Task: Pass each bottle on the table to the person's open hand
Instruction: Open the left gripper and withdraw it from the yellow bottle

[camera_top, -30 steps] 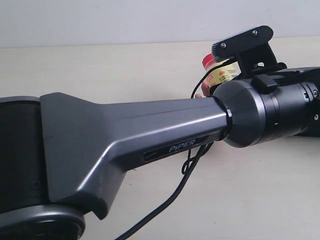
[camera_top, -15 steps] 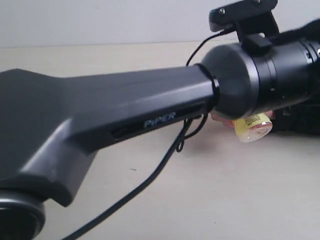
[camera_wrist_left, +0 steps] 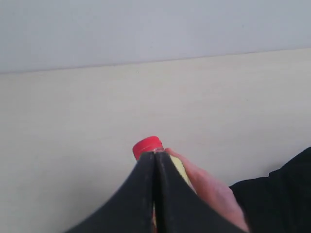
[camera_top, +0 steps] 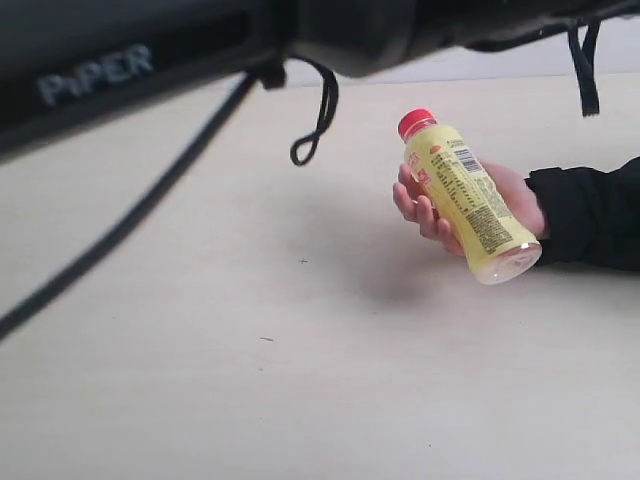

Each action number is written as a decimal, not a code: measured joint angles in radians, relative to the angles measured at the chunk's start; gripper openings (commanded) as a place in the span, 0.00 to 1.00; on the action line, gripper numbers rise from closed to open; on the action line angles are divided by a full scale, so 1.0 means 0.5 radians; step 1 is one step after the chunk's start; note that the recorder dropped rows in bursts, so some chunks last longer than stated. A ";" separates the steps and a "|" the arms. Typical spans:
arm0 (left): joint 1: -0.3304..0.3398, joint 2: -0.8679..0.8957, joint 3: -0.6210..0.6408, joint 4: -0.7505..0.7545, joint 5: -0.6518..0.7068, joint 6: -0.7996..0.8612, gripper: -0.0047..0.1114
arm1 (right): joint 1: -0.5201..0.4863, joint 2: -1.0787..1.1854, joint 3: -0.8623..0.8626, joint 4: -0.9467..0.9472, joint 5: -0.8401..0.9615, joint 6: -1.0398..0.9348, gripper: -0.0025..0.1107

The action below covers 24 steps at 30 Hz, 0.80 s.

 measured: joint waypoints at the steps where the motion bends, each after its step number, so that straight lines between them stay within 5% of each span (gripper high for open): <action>1: 0.000 -0.045 0.012 0.000 0.000 0.047 0.04 | 0.000 0.000 0.000 0.000 0.000 0.000 0.02; 7: -0.029 -0.443 0.347 0.101 0.000 0.196 0.04 | 0.000 0.000 0.000 0.000 0.000 0.000 0.02; 13: -0.372 -1.225 1.230 0.401 0.001 0.075 0.04 | 0.000 0.000 0.000 0.000 0.000 0.000 0.02; 19: -0.523 -2.189 2.205 0.135 -0.402 0.103 0.04 | 0.000 0.000 0.000 0.000 0.000 0.000 0.02; 24: -0.524 -2.650 2.520 -0.043 -0.574 0.132 0.04 | 0.000 0.000 0.000 0.000 0.000 0.000 0.02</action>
